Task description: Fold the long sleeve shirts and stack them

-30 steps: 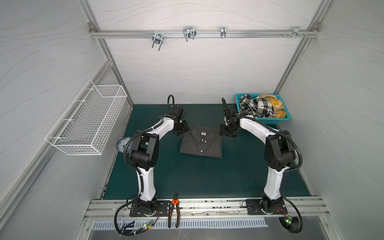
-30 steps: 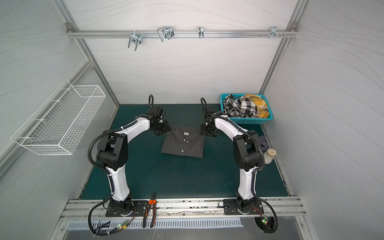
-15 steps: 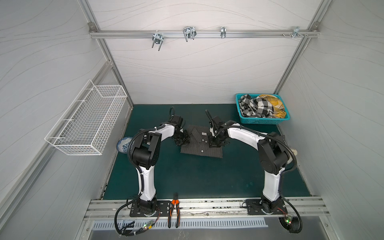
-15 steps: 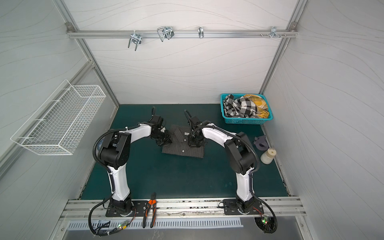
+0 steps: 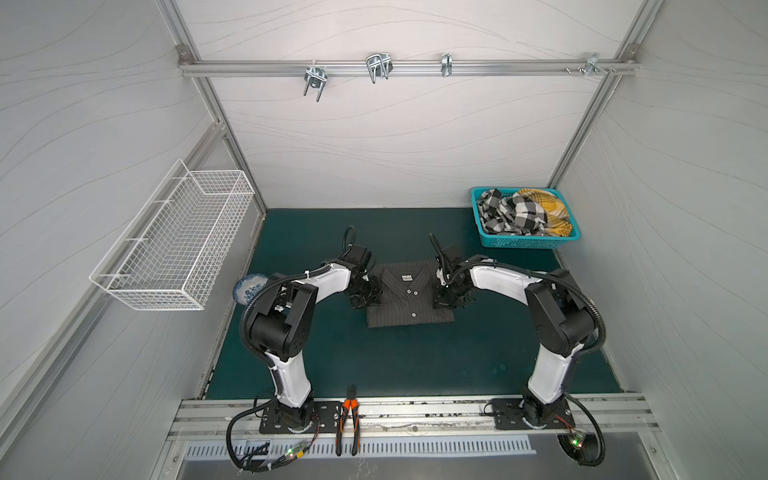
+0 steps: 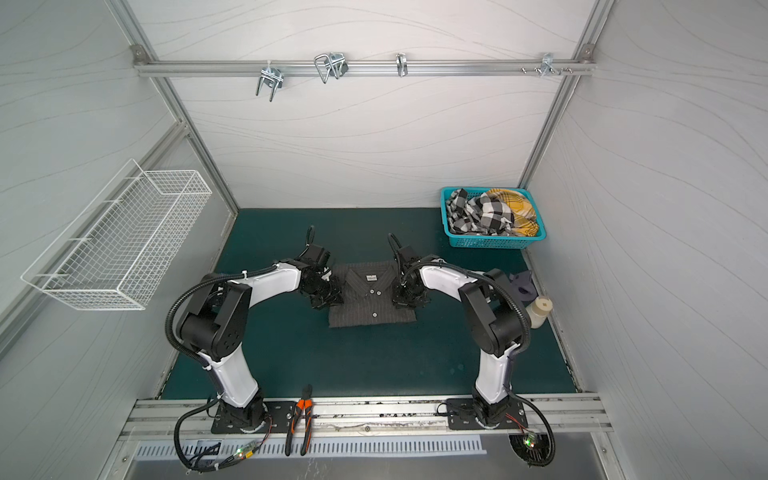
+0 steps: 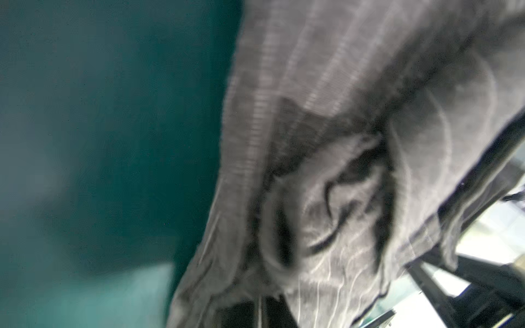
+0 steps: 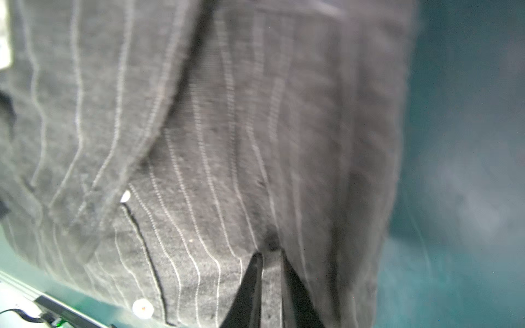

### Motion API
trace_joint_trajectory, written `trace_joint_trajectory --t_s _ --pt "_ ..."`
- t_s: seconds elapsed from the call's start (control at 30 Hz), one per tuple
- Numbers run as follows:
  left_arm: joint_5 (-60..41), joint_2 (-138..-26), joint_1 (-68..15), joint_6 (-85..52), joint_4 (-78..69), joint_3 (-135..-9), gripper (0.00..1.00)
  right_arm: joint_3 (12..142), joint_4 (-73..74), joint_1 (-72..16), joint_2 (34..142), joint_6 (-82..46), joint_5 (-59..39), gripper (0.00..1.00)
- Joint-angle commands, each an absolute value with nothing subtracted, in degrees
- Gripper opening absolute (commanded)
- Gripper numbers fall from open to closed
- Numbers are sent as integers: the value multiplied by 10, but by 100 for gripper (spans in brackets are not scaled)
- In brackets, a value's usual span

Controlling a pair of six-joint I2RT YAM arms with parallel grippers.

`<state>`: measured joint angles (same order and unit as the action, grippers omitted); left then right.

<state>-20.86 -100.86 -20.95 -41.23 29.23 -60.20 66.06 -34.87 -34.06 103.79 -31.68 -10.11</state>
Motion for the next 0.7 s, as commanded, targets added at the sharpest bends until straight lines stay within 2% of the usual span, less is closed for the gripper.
trace_joint_trajectory --t_s 0.0,0.1,0.27,0.4,0.53,0.67 --pt "-168 -945 -211 -415 349 -623 22 658 -394 -351 976 -316 -91 22" --pt "-173 -917 -212 -412 358 -638 25 679 -412 -357 951 -321 -100 27" --pt "-241 -958 -212 -419 302 -645 12 734 -422 -358 986 -314 -128 27" --pt "-292 -994 -212 -451 227 -658 9 785 -411 -365 1030 -300 -153 25" --pt "-264 -1046 -206 -429 263 -708 4 832 -415 -366 1081 -293 -166 21" --pt "-260 -1083 -180 -423 249 -700 2 848 -405 -366 1134 -287 -183 16"
